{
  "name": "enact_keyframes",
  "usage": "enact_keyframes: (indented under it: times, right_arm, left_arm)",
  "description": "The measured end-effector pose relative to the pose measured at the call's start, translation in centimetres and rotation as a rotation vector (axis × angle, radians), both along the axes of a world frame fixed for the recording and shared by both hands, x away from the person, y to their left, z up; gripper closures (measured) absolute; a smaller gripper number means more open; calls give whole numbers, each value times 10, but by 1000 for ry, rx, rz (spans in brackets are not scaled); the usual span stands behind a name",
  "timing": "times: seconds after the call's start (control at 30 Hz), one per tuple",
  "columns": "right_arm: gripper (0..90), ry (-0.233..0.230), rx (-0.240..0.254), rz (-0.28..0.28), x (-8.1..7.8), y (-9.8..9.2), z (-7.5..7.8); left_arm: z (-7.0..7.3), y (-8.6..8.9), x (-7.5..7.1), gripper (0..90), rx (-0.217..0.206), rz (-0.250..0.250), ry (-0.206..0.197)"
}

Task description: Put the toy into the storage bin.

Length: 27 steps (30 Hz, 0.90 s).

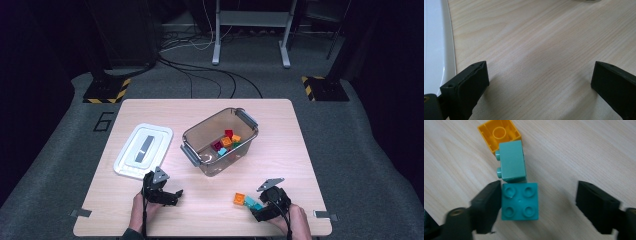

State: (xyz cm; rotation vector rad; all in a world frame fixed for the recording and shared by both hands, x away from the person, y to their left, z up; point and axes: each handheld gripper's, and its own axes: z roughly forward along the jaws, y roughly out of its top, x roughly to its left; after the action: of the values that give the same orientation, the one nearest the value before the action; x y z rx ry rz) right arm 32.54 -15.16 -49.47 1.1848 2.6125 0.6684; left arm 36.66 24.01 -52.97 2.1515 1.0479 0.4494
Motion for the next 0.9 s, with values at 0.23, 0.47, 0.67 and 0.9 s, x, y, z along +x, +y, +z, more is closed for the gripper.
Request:
enact_keyframes:
  times: [0.23, 0.47, 0.67, 0.9]
  right_arm:
    - [503, 21, -10, 0, 3, -4, -1]
    - [581, 6, -1, -26, 9, -9, -1]
    - [582, -16, 11, -54, 17, -15, 1]
    - [583, -47, 19, -68, 28, -16, 8]
  left_arm:
    - [0, 0, 0, 12, 1, 0, -2]
    - [0, 0, 0, 12, 2, 0, -1]
    - [0, 0, 0, 12, 3, 0, 3]
    - [0, 0, 0, 12, -1, 2, 1]
